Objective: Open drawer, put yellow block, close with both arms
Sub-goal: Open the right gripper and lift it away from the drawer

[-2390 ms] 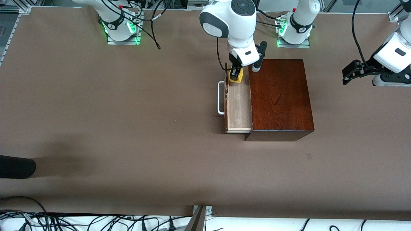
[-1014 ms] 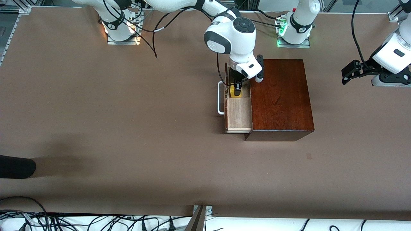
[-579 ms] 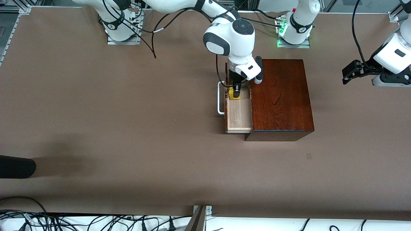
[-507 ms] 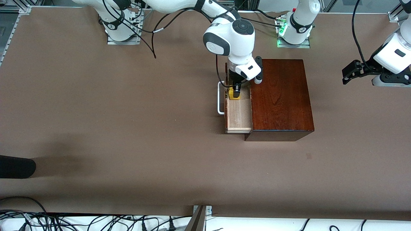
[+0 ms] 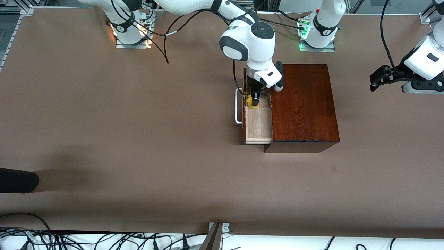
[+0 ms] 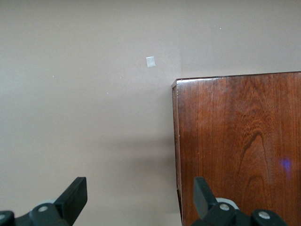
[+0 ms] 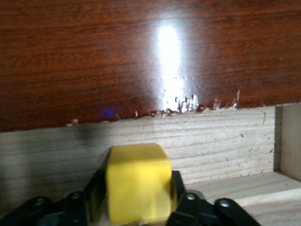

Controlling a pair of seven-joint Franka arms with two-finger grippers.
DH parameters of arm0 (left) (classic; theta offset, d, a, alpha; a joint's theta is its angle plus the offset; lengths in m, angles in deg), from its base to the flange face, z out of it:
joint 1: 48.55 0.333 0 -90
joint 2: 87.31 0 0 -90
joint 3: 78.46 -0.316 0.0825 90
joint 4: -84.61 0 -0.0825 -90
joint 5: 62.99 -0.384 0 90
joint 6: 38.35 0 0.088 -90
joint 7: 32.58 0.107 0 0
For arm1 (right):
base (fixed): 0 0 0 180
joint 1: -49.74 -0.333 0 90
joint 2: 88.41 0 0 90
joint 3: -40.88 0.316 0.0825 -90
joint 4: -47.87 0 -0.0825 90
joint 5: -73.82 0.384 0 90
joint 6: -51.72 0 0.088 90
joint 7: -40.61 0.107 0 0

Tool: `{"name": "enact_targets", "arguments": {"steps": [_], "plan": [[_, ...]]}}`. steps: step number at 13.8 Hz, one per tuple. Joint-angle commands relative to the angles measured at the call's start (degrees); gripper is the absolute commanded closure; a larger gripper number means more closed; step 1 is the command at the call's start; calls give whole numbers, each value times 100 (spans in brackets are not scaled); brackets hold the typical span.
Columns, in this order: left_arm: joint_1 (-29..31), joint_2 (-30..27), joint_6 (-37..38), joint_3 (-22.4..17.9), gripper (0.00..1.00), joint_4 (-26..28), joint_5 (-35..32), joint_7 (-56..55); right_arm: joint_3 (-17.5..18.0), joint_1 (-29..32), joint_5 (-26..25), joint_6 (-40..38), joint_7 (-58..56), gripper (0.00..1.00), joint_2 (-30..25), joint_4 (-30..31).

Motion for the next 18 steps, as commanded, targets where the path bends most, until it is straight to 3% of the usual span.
{"name": "enact_targets", "arguments": {"steps": [1, 5, 10, 15, 18], "plan": [[16, 40, 79, -16, 0, -97, 94, 79, -20, -50, -61, -198, -54, 0, 68, -231], [7, 40, 79, -16, 0, -97, 94, 79, 41, 20, -8, -758, -19, 0, -81, -713], [-63, 93, 229, 54, 0, -220, 85, 62, -37, 265, 212, -1400, 8, 0, -941, -794], [-160, 189, 238, 142, 0, -229, 286, 62, -37, 1546, 484, -1894, -1, 0, -1663, -768], [-300, 435, 238, 379, 0, -352, 314, 70, -37, 2347, 563, -1728, 34, 0, -1874, -768]]}}
